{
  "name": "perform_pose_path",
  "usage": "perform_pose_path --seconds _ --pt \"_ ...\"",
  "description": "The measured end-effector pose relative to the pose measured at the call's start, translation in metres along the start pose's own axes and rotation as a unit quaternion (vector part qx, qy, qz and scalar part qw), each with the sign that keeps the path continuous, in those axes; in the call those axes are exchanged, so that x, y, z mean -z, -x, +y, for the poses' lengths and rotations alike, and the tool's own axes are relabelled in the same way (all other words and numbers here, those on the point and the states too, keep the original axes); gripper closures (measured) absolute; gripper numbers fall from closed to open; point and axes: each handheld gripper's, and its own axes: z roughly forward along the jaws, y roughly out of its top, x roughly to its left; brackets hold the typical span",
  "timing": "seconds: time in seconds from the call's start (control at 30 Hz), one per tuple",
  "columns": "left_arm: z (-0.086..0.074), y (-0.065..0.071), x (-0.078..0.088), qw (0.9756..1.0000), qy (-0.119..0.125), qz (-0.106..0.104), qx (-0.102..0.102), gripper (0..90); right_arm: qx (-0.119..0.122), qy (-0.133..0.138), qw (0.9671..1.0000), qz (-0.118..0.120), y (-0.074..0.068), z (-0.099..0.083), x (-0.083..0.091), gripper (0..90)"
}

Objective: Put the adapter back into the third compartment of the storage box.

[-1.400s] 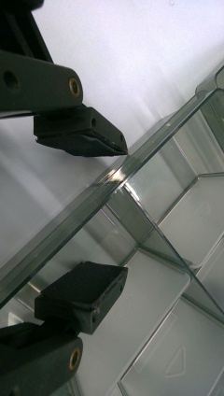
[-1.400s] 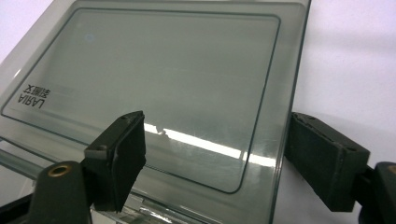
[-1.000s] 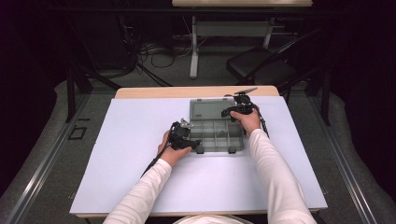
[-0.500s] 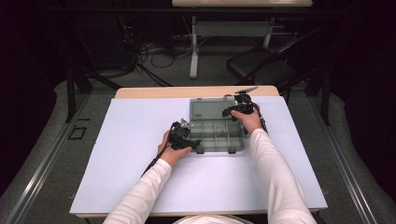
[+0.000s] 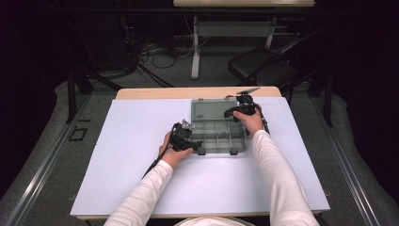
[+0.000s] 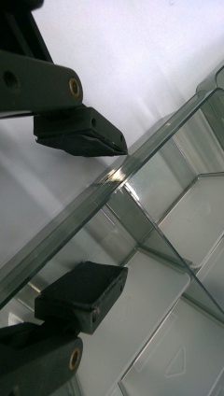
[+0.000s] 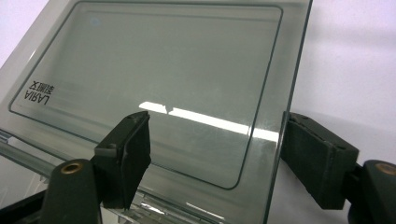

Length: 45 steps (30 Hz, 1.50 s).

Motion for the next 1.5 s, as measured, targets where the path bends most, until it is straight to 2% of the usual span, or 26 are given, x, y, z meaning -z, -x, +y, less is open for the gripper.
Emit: perform_pose_path --seconds 0.03,0.1,0.3,0.47,0.8,1.03,1.2,1.5 --pt "0.000 0.000 0.000 1.0000 0.000 0.000 0.000 35.7 0.009 0.003 1.0000 0.000 0.001 0.000 0.000 25.4" --pt "0.000 0.000 0.000 1.0000 0.000 0.000 0.000 35.8 0.012 0.003 0.9999 -0.002 0.000 0.000 0.001 26.3" --pt "0.000 0.000 0.000 1.0000 0.000 0.000 0.000 35.8 0.008 0.010 0.9999 -0.007 0.001 0.001 0.005 32.9" --pt "0.000 0.000 0.000 1.0000 0.000 0.000 0.000 35.8 0.017 0.015 0.9997 -0.013 0.001 0.002 0.009 38.2" --pt "0.000 0.000 0.000 1.0000 0.000 0.000 0.000 35.8 0.017 0.028 0.9991 -0.025 0.001 0.004 0.019 51.7" --pt "0.000 0.000 0.000 1.0000 0.000 0.000 0.000 35.8 0.024 0.033 0.9988 -0.026 0.004 0.005 0.024 58.5" --pt "0.000 0.000 0.000 1.0000 0.000 0.001 0.000 35.7 0.026 0.047 0.9984 -0.019 0.006 0.006 0.027 64.4" --pt "0.000 0.000 0.000 1.0000 0.000 0.001 -0.002 36.0 0.034 0.052 0.9980 -0.016 0.008 0.005 0.031 68.8"
